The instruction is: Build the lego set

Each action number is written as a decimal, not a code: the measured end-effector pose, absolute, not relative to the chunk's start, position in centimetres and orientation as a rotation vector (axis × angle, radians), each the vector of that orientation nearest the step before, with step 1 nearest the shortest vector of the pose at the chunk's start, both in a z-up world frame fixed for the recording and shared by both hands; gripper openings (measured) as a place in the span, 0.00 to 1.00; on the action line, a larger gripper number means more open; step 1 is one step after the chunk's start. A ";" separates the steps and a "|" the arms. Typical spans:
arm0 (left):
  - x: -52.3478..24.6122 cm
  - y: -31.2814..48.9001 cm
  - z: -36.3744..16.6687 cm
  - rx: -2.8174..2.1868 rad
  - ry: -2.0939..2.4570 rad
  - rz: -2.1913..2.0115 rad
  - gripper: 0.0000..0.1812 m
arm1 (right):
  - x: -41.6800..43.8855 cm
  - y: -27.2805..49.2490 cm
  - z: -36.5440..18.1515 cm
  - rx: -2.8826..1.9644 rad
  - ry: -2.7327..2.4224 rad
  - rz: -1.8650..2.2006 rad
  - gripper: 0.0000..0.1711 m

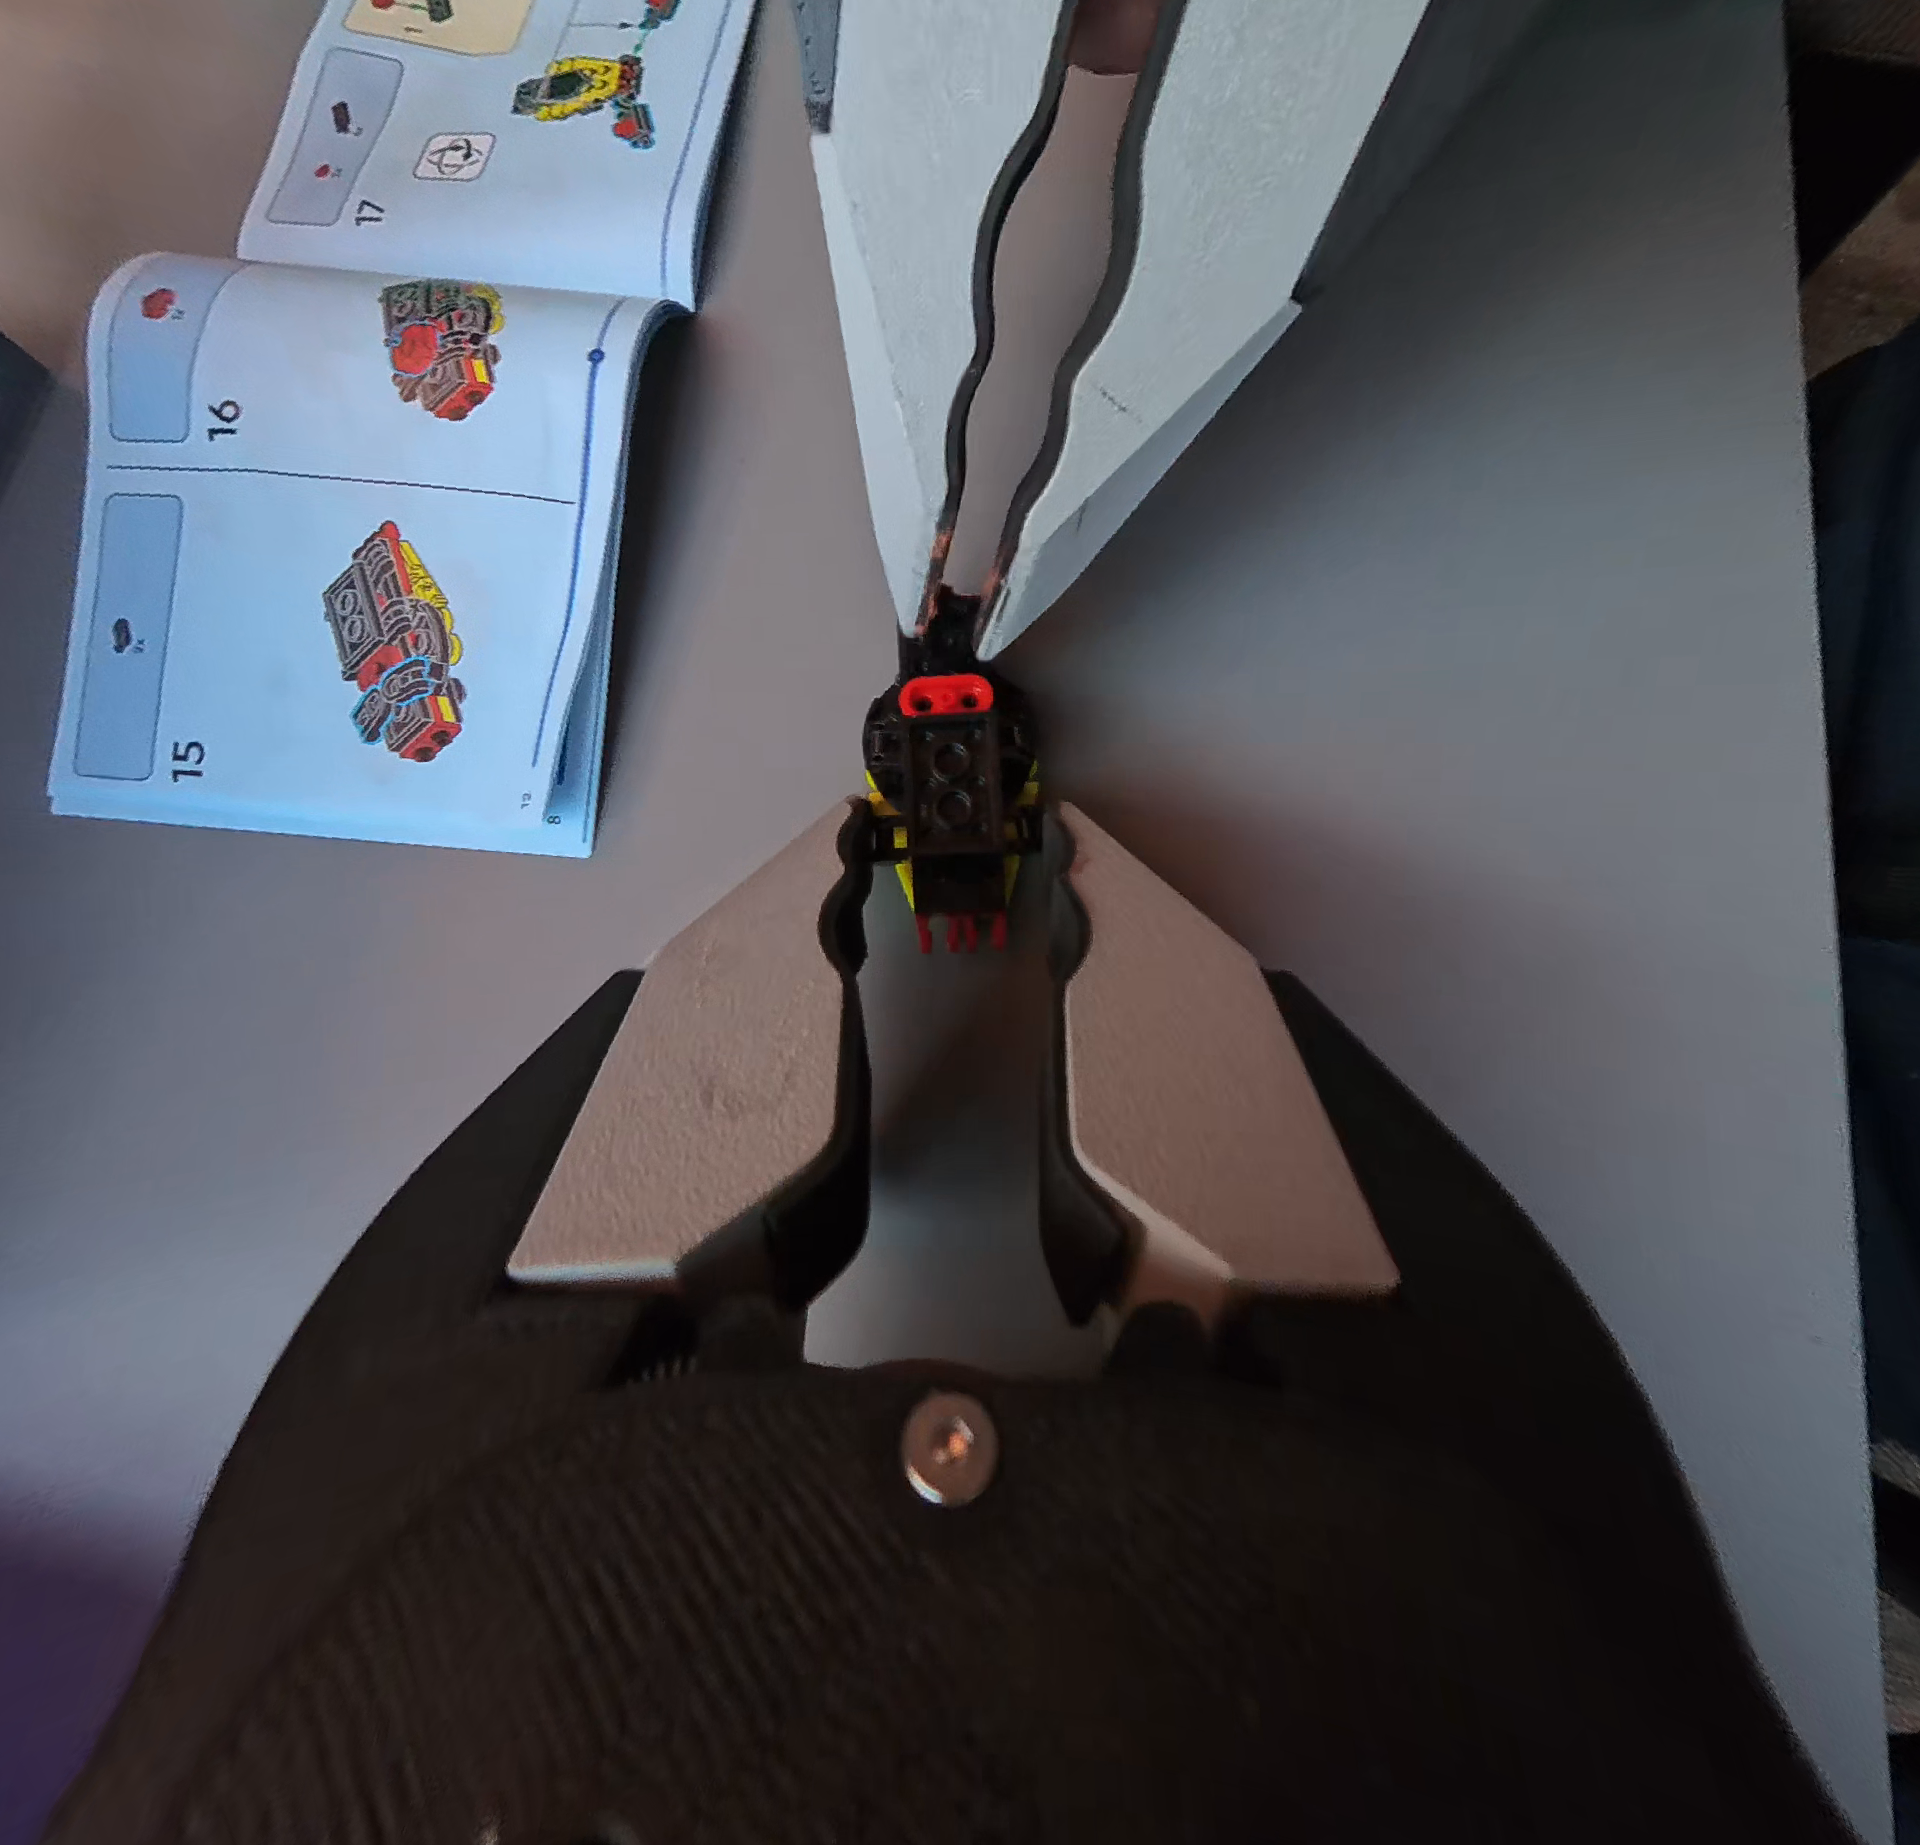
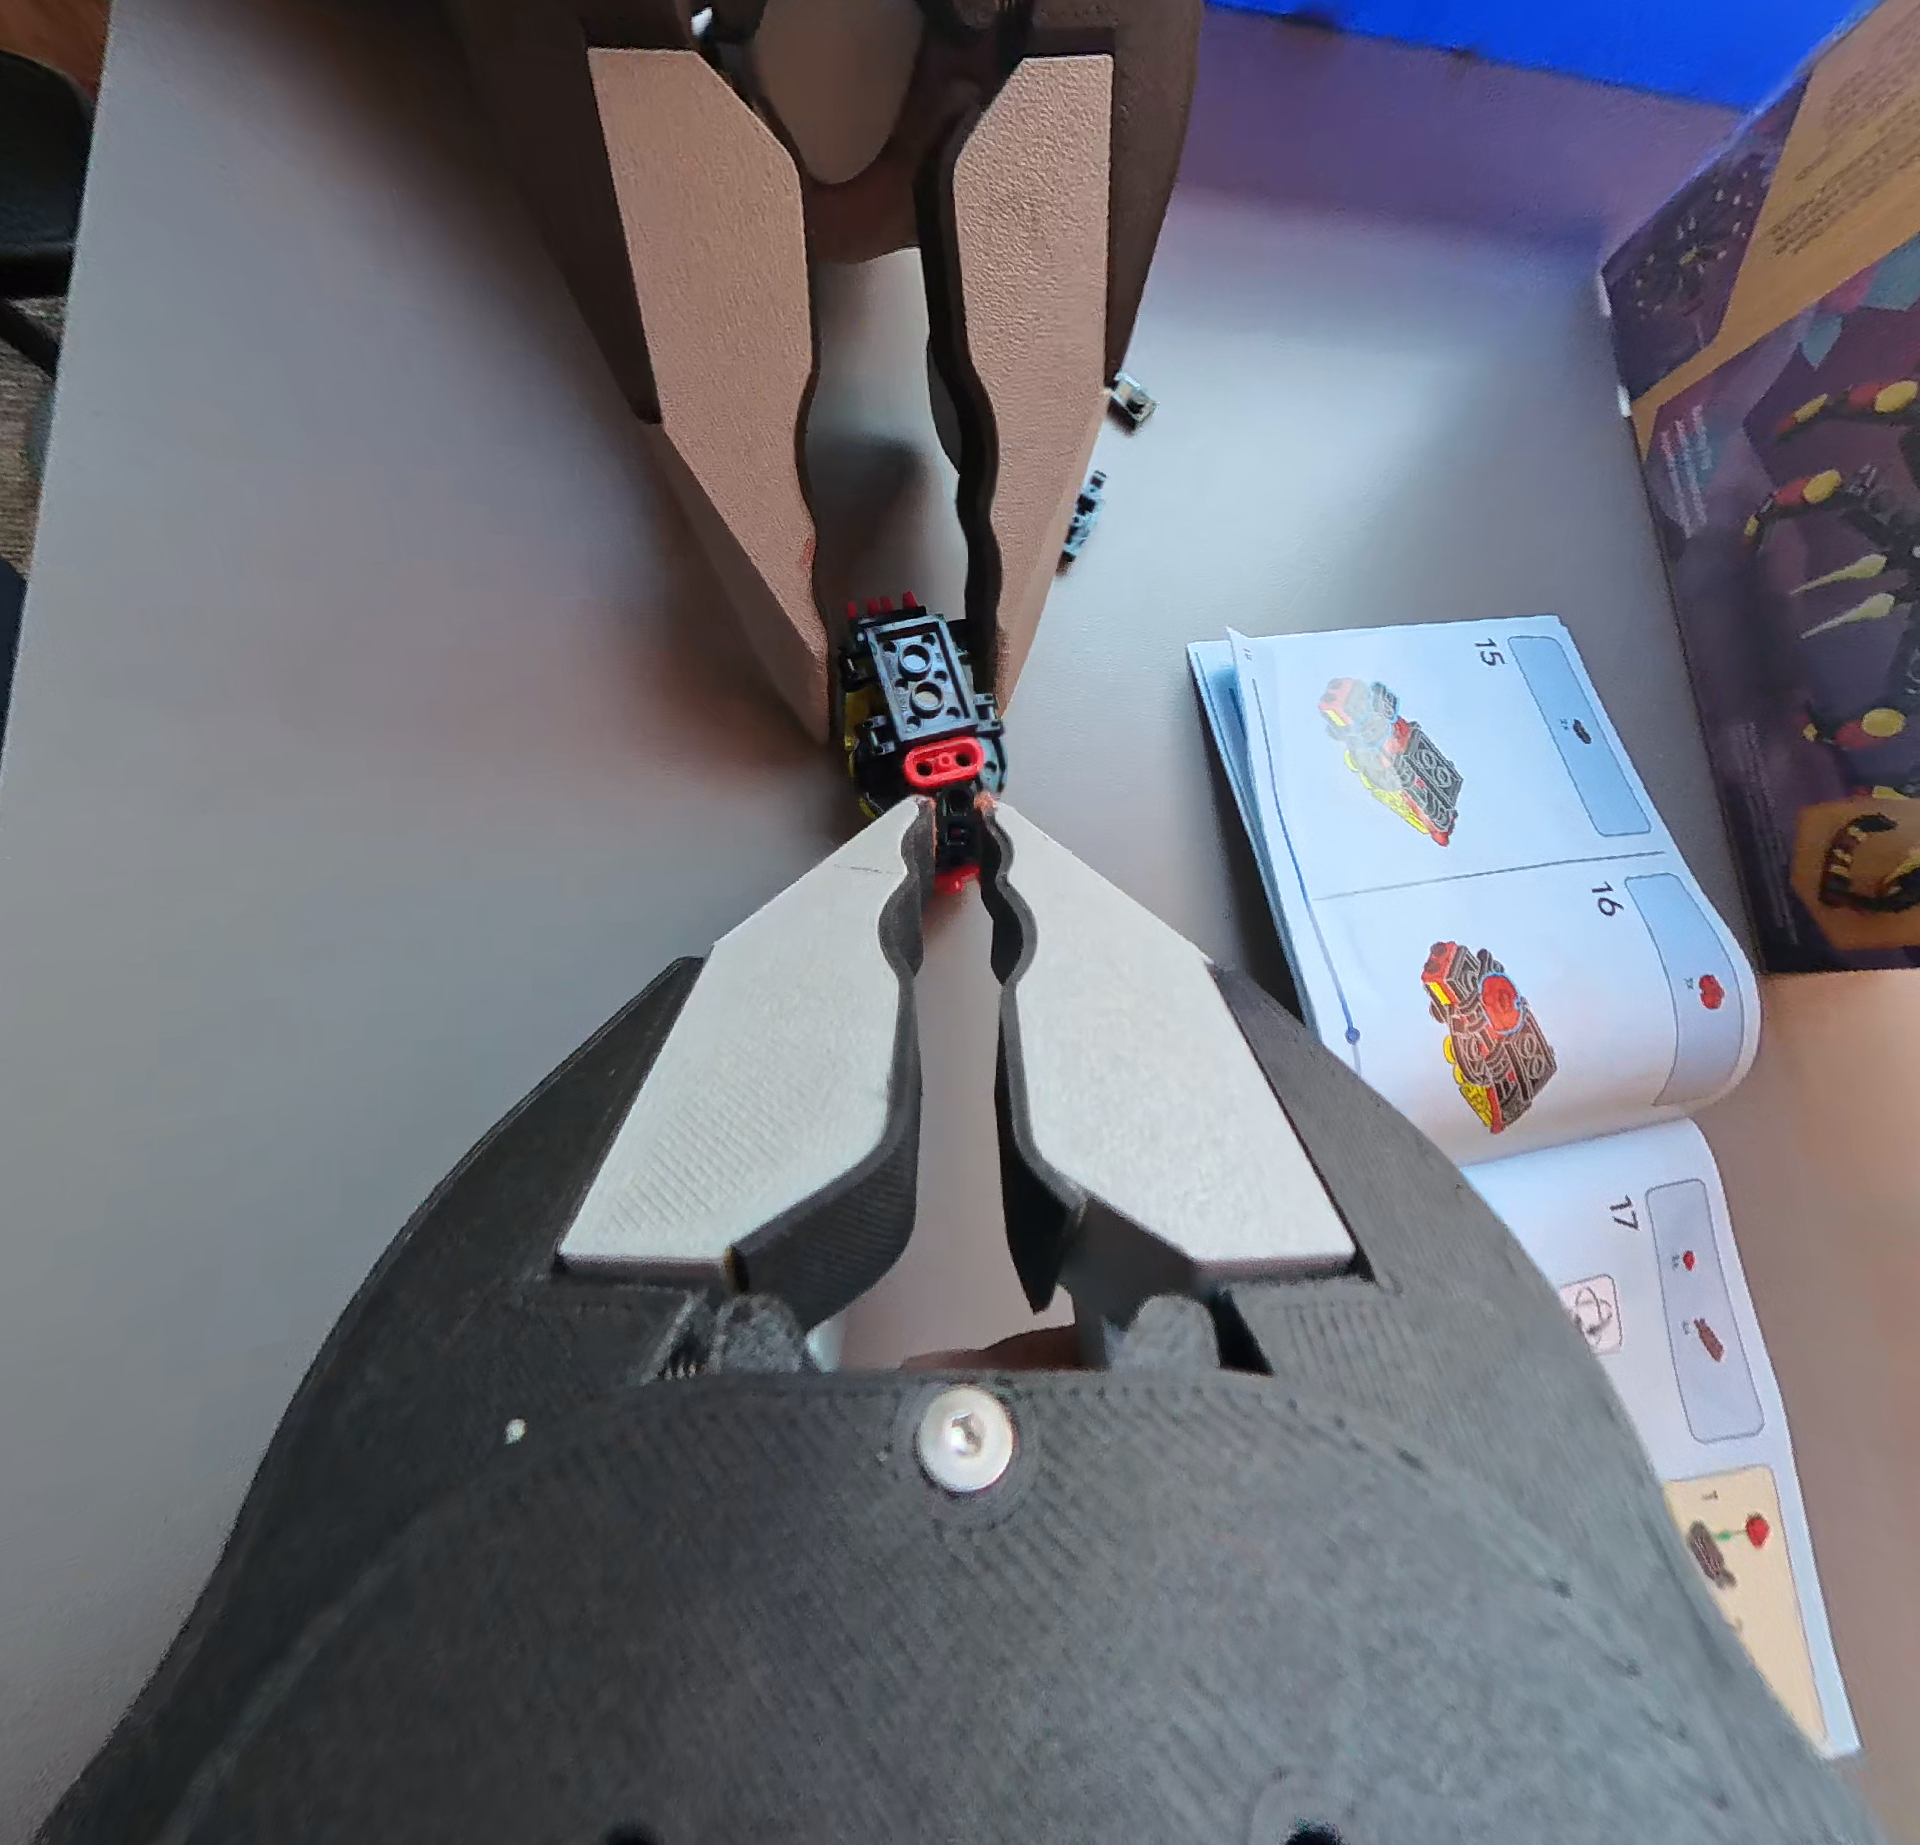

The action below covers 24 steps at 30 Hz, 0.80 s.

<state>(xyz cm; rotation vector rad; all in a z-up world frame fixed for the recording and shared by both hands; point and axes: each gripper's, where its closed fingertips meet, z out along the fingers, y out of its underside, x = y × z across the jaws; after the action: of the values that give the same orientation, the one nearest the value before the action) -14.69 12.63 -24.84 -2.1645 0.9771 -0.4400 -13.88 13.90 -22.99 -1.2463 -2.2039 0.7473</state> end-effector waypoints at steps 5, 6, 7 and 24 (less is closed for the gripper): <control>-15.2 13.3 -24.8 -2.189 0.905 -0.410 0.16 | -13.8 14.9 -23.2 -1.302 -2.170 0.665 0.03; -15.2 13.3 -24.8 -2.190 0.901 -0.406 0.16 | -13.8 14.9 -23.2 -1.307 -2.163 0.660 0.03; -15.2 13.3 -24.8 -2.192 0.896 -0.405 0.16 | -13.8 15.0 -23.2 -1.317 -2.157 0.659 0.03; -14.2 12.7 -24.8 -2.180 0.940 -0.460 0.16 | -14.0 15.3 -22.9 -1.315 -2.124 0.571 0.03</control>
<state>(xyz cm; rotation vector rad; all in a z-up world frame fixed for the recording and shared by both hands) -14.21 12.72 -24.82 -2.1798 0.9398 -0.4600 -14.04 15.33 -22.92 -1.3145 -2.1245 0.5714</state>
